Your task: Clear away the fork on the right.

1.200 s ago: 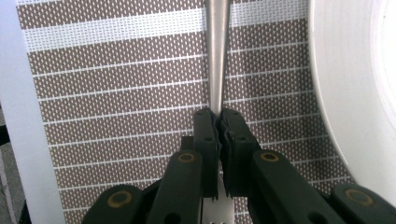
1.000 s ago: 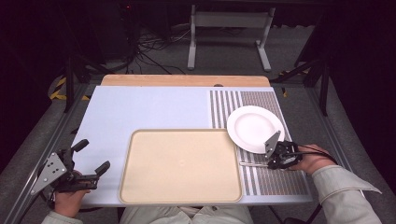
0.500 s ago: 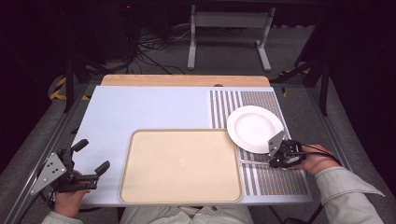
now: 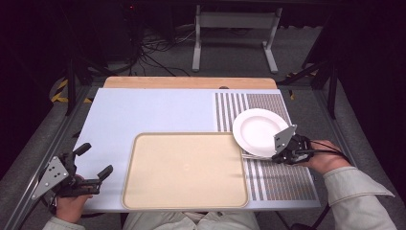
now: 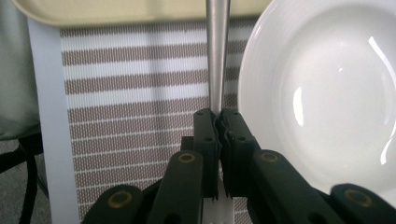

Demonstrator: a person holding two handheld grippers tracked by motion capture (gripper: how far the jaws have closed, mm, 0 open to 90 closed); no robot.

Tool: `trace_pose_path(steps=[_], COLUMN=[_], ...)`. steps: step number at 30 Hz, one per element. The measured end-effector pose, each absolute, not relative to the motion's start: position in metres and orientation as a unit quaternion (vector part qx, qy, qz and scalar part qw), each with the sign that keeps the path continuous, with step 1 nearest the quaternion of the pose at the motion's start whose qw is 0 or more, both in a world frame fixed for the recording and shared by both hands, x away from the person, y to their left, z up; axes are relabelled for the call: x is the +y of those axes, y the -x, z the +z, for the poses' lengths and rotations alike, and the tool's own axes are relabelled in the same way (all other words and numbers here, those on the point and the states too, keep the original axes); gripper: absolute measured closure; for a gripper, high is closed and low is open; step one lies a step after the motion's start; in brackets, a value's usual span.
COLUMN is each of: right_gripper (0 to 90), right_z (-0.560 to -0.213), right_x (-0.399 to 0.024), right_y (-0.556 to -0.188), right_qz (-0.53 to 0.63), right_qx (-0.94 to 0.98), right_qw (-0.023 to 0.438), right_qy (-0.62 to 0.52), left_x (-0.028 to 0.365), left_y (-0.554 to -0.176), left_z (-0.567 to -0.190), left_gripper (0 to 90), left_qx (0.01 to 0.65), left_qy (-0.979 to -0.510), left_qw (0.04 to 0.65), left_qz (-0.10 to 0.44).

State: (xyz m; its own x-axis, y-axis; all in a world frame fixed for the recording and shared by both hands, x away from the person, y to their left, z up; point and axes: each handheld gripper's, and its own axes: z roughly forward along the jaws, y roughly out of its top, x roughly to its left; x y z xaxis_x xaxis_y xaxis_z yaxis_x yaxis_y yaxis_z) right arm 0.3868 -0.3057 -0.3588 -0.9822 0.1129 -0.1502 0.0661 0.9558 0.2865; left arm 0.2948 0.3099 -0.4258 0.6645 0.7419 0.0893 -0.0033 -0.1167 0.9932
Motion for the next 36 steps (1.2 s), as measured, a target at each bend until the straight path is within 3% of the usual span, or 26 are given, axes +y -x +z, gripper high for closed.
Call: trace_pose_path(steps=[13, 36], right_gripper=[86.3, 86.2], right_z=[-0.339, -0.343], right_x=[-0.272, -0.195], right_y=[-0.398, -0.426], right_qz=[0.16, 0.185], right_qx=[0.982, 0.976], right_qw=[0.097, 0.103], right_qy=[-0.009, 0.048], left_x=[0.311, 0.313], left_y=[-0.295, -0.294], left_z=[-0.426, -0.425], left_gripper=[0.3, 0.3], left_qx=[0.271, 0.27], left_qy=[-0.681, -0.68], left_qw=[0.607, 0.609], left_qz=[0.308, 0.308])
